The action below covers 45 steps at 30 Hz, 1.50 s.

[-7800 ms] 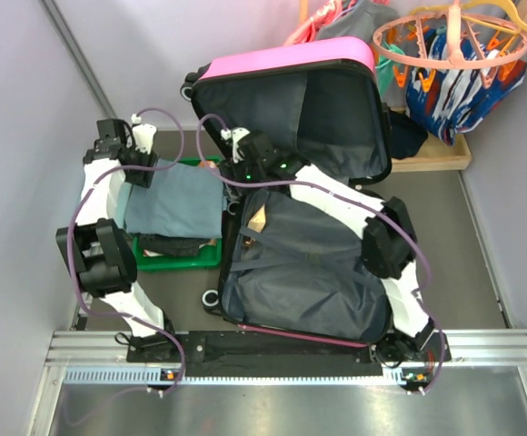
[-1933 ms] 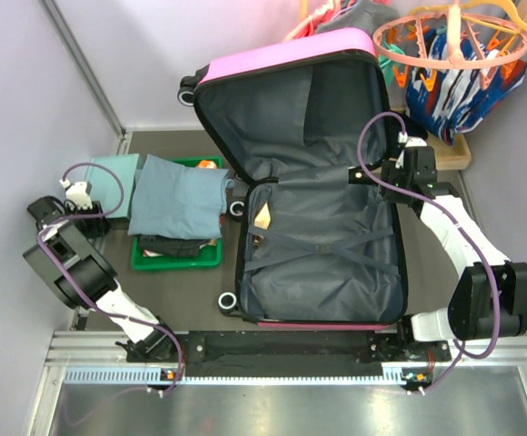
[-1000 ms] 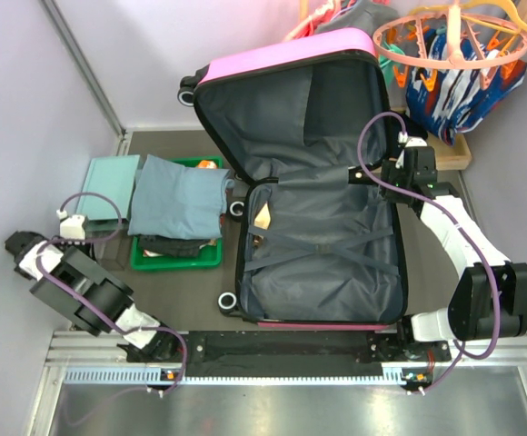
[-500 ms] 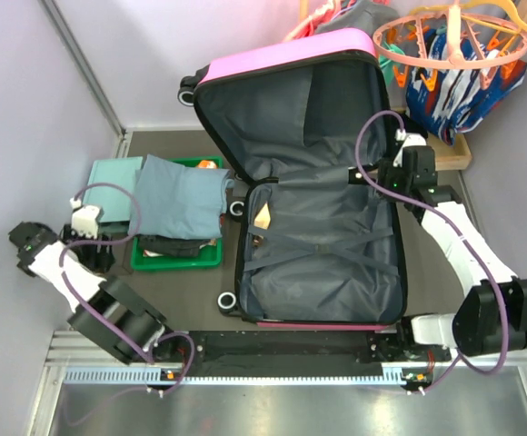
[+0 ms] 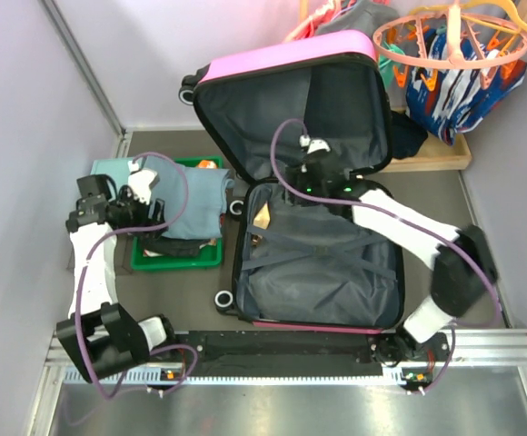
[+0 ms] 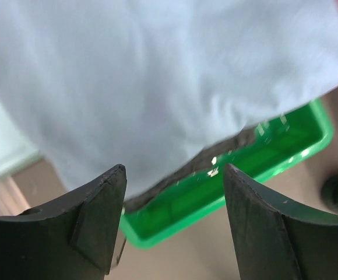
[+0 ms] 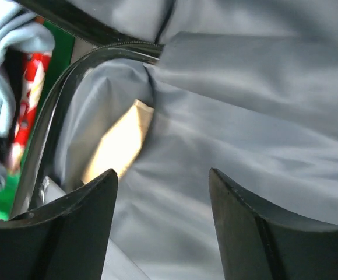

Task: Open, take out, and arrange the luggage

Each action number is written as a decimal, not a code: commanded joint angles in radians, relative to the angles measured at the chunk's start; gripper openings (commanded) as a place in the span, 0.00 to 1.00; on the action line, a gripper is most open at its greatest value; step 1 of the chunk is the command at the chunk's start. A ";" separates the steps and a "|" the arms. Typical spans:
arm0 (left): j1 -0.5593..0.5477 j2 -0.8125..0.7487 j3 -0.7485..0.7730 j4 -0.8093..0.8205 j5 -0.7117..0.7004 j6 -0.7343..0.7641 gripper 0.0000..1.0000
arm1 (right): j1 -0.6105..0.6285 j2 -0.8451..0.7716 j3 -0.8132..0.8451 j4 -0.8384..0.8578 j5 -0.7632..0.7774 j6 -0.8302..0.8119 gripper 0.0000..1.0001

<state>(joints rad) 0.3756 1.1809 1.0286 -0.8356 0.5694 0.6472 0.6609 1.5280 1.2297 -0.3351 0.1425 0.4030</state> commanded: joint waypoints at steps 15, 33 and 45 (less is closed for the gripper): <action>-0.089 -0.049 0.019 0.066 -0.002 -0.110 0.71 | 0.103 0.458 0.201 0.145 -0.107 0.516 0.66; -0.089 -0.055 0.039 0.049 0.009 -0.106 0.70 | 0.115 0.525 0.172 0.226 -0.187 0.478 0.07; -0.089 -0.056 0.050 0.041 0.012 -0.104 0.70 | 0.124 0.342 0.105 0.255 -0.100 0.332 0.00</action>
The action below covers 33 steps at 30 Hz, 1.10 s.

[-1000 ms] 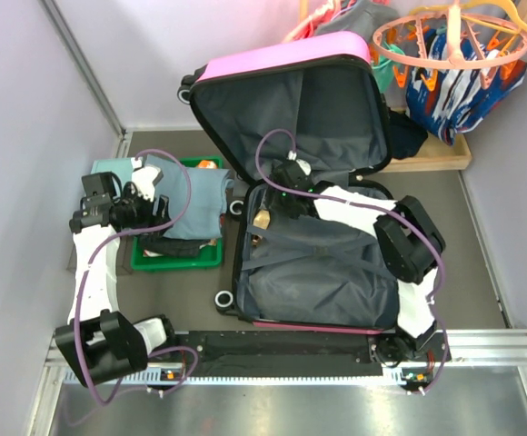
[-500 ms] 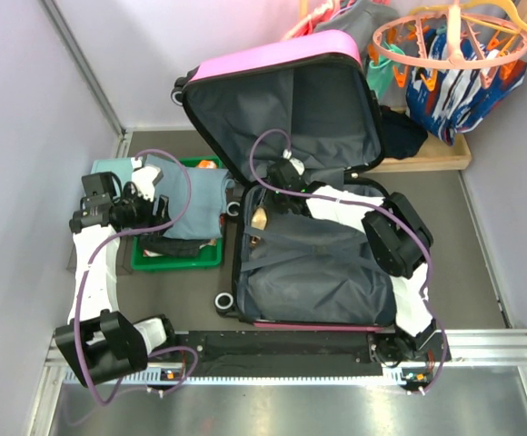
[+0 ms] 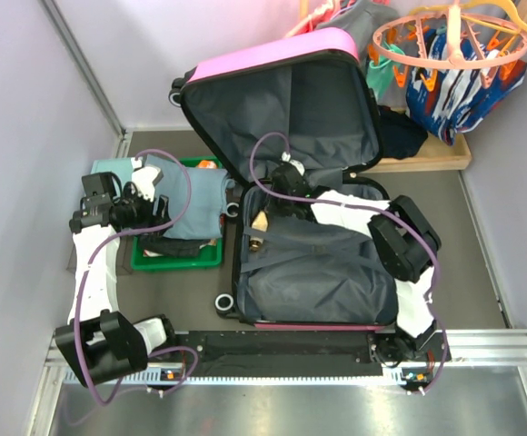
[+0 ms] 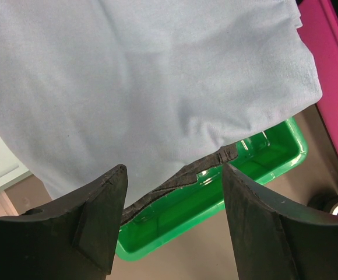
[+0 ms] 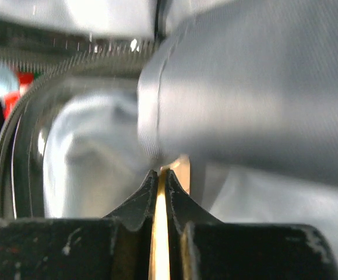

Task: Open, take out, and arrange the luggage

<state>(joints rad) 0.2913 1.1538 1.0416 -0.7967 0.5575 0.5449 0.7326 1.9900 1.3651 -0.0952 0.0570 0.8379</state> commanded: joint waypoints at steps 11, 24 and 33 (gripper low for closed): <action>-0.004 -0.026 0.052 -0.009 0.048 -0.002 0.70 | 0.076 -0.283 -0.064 0.003 0.144 -0.284 0.00; -0.189 0.009 0.112 0.025 0.301 -0.117 0.73 | 0.077 -0.388 -0.006 -0.026 0.279 -0.396 0.00; -0.452 0.101 0.224 0.206 0.366 -0.288 0.99 | 0.077 -0.514 0.052 -0.005 0.359 -0.387 0.00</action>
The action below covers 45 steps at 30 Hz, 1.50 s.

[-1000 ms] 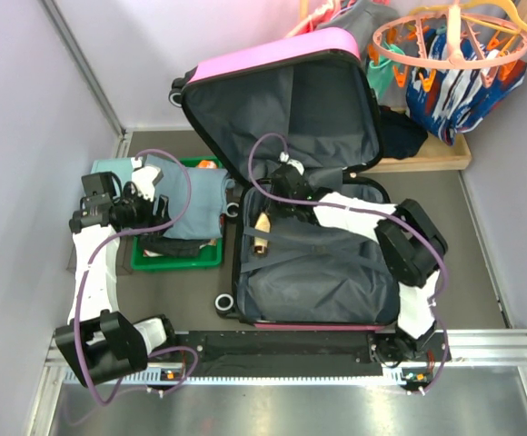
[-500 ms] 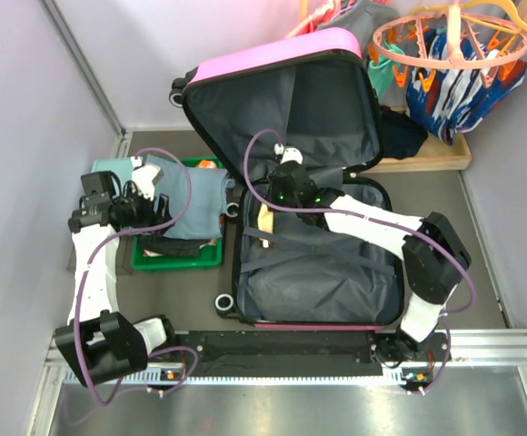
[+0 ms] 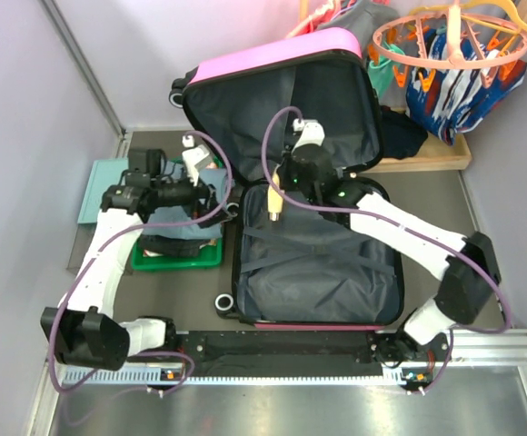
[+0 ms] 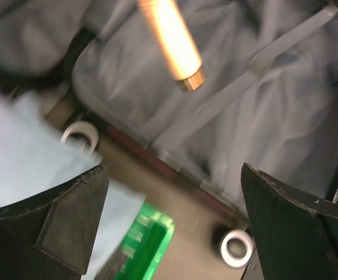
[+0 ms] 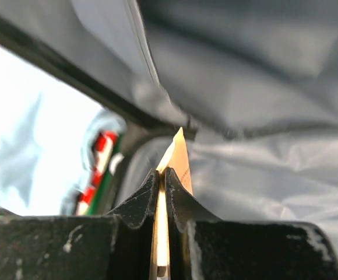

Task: Open, take out, and arrange the luggage

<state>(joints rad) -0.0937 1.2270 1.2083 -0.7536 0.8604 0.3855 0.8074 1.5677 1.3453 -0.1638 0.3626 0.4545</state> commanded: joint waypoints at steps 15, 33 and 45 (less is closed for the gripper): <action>-0.305 0.189 0.135 0.396 -0.046 -0.306 0.99 | 0.099 -0.135 0.107 0.109 0.016 0.019 0.00; -0.270 0.088 0.148 0.179 -0.421 -0.193 0.00 | 0.105 -0.153 0.097 0.072 -0.113 -0.045 0.38; 0.367 -0.004 0.012 -0.104 -0.716 0.324 0.00 | 0.105 -0.262 -0.037 0.018 -0.013 -0.128 0.65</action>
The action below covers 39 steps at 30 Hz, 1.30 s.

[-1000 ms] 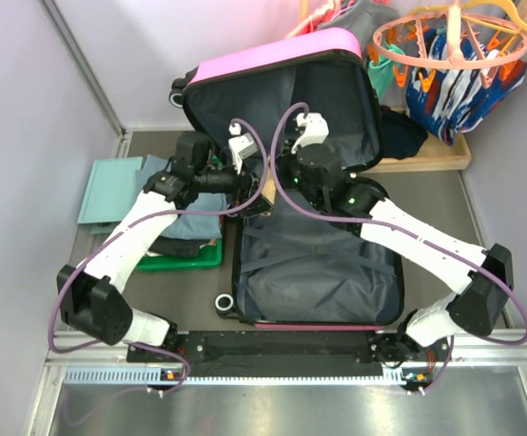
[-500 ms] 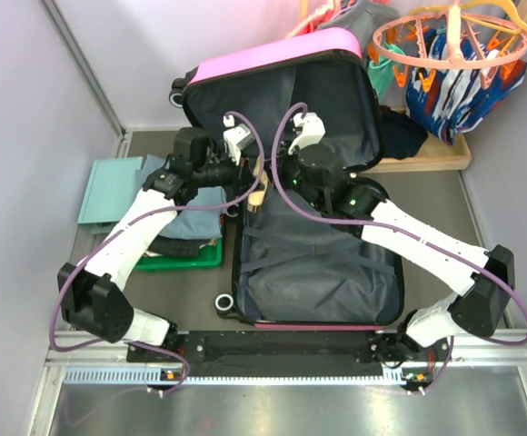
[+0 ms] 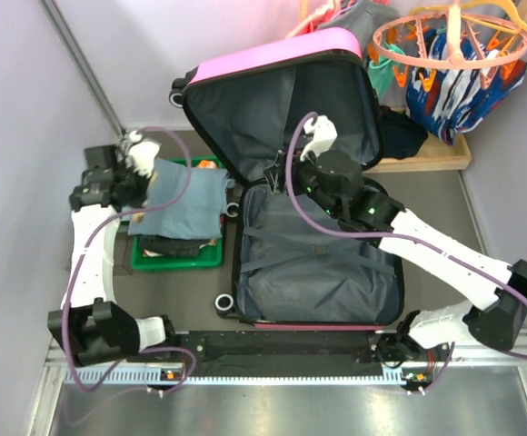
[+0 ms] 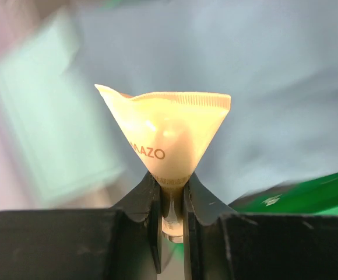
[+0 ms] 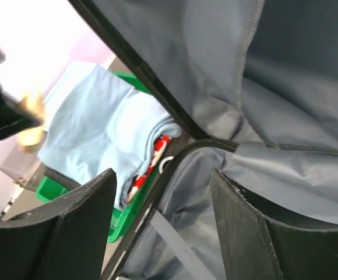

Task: Open, take out, and arrange the luggage

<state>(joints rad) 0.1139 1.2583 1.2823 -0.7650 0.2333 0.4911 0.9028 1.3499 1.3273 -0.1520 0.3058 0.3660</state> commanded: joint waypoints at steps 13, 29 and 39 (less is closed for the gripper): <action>0.477 0.133 -0.236 0.233 -0.062 0.273 0.00 | 0.010 -0.015 -0.026 -0.026 0.010 -0.047 0.65; 0.510 0.280 -0.248 0.167 -0.118 0.400 0.00 | 0.010 -0.017 -0.030 -0.047 0.021 -0.048 0.65; 0.510 0.283 -0.137 0.067 -0.051 0.365 0.59 | 0.010 -0.009 -0.013 -0.058 0.007 -0.059 0.65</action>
<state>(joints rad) 0.6155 1.5703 1.0538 -0.6342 0.1177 0.8742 0.9028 1.3361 1.2839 -0.2157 0.3202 0.3244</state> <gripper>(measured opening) 0.496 0.649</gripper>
